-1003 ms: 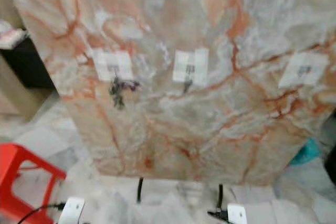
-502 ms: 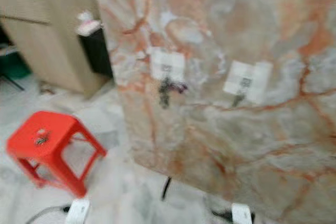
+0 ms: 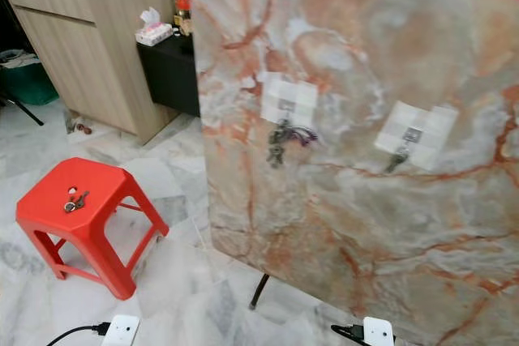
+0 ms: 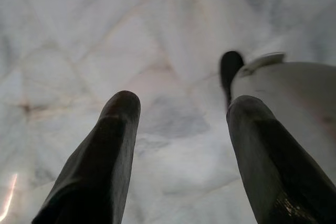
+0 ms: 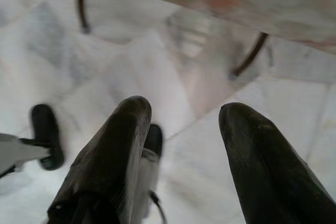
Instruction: Hang keys on a hook
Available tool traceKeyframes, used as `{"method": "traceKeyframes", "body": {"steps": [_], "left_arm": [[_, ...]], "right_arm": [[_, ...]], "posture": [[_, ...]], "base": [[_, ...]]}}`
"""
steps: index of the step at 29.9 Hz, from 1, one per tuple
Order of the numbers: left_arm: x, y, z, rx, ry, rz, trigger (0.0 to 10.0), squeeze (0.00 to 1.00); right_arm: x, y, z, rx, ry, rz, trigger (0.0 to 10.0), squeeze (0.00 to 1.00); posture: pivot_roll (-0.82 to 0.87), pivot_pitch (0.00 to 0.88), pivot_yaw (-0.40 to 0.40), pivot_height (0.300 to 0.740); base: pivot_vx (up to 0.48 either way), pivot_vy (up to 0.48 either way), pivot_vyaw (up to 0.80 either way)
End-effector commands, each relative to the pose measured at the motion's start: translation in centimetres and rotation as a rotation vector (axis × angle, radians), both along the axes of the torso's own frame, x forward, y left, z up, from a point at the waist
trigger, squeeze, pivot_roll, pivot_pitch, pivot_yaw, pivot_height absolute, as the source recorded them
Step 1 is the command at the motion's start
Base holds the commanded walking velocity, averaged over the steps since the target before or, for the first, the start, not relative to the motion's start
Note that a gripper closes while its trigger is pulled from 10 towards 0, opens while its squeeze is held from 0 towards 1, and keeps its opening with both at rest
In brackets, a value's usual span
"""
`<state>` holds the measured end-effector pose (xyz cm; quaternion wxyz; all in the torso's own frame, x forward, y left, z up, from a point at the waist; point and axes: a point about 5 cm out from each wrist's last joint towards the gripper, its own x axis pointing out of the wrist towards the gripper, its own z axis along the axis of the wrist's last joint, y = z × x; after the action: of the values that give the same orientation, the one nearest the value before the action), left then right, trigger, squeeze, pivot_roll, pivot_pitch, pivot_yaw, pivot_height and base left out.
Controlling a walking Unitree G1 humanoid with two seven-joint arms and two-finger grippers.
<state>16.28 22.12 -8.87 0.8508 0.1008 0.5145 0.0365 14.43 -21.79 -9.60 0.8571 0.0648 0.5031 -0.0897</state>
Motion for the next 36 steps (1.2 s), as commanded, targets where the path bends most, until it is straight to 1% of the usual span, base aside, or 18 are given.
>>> {"method": "traceKeyframes", "body": {"steps": [1, 8, 19, 36], "left_arm": [[-0.40, 0.31, -0.11, 0.014, 0.017, 0.004, 10.0, 0.00], [-0.73, 0.73, -0.15, 0.024, 0.025, 0.001, 10.0, 0.00], [-0.99, 0.47, -0.31, 0.015, 0.031, -0.004, 10.0, 0.00], [-0.82, 0.35, -0.26, 0.010, 0.027, -0.007, 10.0, 0.00]], "right_arm": [[-0.05, 0.06, -0.02, -0.002, -0.002, 0.004, 10.0, 0.00], [-0.01, 0.13, -0.02, 0.006, -0.009, -0.011, 10.0, 0.00], [0.00, 0.09, 0.00, 0.006, -0.010, -0.007, 10.0, 0.00], [0.06, 0.04, 0.04, 0.007, -0.015, -0.010, 10.0, 0.00]], "posture": [[0.01, 0.000, -0.052, 0.740], [0.01, 0.000, -0.049, 0.740], [0.01, 0.000, -0.052, 0.740], [0.01, 0.000, -0.053, 0.740]], "base": [[0.000, 0.450, 0.00], [0.000, 0.452, 0.00], [0.000, 0.445, 0.00], [0.000, 0.420, 0.00]]}}
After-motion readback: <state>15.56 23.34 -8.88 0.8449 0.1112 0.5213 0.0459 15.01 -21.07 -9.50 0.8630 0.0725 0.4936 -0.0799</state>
